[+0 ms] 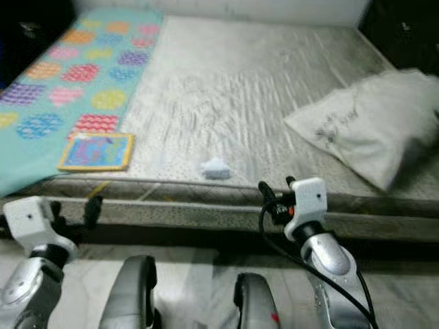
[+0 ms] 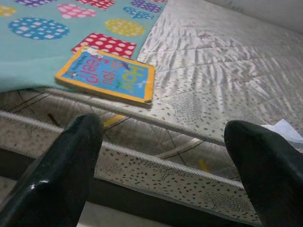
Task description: Clean up the room
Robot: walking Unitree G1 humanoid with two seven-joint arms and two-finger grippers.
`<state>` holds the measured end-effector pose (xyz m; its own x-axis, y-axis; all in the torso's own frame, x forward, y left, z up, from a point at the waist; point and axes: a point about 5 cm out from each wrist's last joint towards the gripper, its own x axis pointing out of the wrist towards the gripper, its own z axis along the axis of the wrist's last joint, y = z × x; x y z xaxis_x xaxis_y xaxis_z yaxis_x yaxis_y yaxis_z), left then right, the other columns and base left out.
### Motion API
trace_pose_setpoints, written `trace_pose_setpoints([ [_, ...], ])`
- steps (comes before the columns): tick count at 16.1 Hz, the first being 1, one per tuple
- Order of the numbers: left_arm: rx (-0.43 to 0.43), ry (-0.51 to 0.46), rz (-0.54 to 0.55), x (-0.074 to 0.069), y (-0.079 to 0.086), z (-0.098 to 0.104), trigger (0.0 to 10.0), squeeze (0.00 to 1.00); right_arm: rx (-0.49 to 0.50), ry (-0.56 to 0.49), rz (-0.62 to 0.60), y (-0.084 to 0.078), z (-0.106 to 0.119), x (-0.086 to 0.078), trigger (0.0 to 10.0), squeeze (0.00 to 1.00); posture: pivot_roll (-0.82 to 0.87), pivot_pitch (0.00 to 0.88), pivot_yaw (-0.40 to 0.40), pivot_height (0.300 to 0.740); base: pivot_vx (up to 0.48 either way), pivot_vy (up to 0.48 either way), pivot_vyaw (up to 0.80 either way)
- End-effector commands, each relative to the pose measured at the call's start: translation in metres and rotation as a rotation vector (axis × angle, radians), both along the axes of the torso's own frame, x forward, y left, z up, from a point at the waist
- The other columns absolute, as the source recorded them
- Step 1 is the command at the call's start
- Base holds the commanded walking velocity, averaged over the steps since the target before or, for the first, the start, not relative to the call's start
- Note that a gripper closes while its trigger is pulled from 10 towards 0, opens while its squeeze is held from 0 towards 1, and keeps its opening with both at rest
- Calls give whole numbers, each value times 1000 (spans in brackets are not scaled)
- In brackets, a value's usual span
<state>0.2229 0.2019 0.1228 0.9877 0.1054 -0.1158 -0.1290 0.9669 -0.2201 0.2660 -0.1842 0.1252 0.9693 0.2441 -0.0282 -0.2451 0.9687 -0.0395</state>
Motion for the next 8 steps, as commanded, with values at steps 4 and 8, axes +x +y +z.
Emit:
trace_pose_setpoints([
  [4,-14,-14,-25,4,-5,3,10000,0,0,-27,16,-2,7,0,10000,0,-56,134,-48,579,0,0,0],
  [8,-27,-36,-44,4,-7,6,10000,0,-2,-29,28,0,7,1,10000,0,-53,135,-50,579,64,0,0],
])
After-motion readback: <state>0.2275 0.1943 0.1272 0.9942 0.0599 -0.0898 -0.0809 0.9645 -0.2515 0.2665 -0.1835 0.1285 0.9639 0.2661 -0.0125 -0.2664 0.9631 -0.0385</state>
